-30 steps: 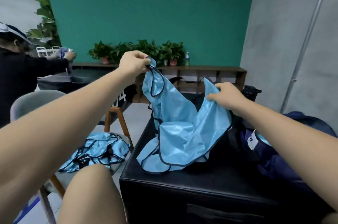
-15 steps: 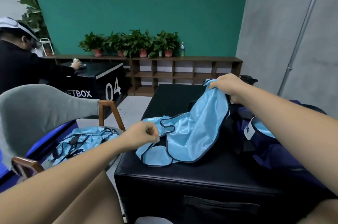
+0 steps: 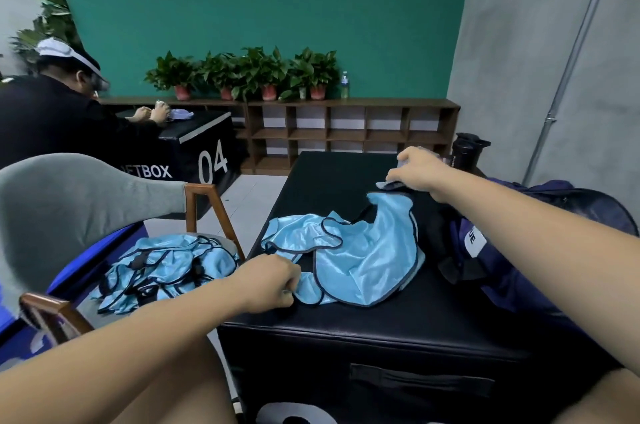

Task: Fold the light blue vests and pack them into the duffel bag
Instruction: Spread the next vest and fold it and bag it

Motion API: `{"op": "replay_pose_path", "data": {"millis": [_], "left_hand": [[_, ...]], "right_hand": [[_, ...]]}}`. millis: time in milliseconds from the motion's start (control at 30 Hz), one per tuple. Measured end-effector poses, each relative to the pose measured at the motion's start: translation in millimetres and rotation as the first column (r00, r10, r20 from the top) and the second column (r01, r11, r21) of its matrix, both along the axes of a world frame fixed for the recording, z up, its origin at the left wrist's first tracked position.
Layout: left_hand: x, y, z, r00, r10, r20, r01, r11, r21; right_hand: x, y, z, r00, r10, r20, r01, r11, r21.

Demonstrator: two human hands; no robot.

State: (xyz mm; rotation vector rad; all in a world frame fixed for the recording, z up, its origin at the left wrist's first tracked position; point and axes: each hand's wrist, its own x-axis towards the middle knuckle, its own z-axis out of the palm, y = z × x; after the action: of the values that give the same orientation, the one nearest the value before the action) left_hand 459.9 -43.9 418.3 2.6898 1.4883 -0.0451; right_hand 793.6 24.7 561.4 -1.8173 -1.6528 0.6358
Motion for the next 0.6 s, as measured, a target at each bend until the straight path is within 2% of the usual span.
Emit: {"op": "replay_pose_path", "data": {"millis": [100,200,267,367,467,600], "left_hand": [[5,2,16,0.994,0.012,0.112,-0.014,1.0,0.015],[12,6,42,0.974,0.017,0.227,-0.02,1.0,0.012],[17,8,60,0.951,0.032,0.307,-0.03,1.0,-0.009],[26,8,88,0.893,0.05,0.447,-0.043,0.999,-0.026],[33,6,115,0.813,0.036,0.581,-0.02,0.999,-0.034],[32,7,141,0.736,0.041,0.676,-0.002,0.998,-0.058]], "right_hand": [[-21,-10,-7,0.987,0.113,0.116,-0.123,0.989,0.083],[-47,-28,-13,0.93,0.325,0.17,-0.33,0.944,0.002],[-63,-39,-20,0.88,0.467,0.086,-0.457,0.882,-0.118],[-80,-46,-31,0.831,0.556,0.019,-0.538,0.812,-0.228],[-89,-49,-37,0.818,0.571,-0.075,-0.574,0.8,-0.175],[-86,-57,-16,0.785,0.581,-0.216,-0.608,0.789,-0.09]]}}
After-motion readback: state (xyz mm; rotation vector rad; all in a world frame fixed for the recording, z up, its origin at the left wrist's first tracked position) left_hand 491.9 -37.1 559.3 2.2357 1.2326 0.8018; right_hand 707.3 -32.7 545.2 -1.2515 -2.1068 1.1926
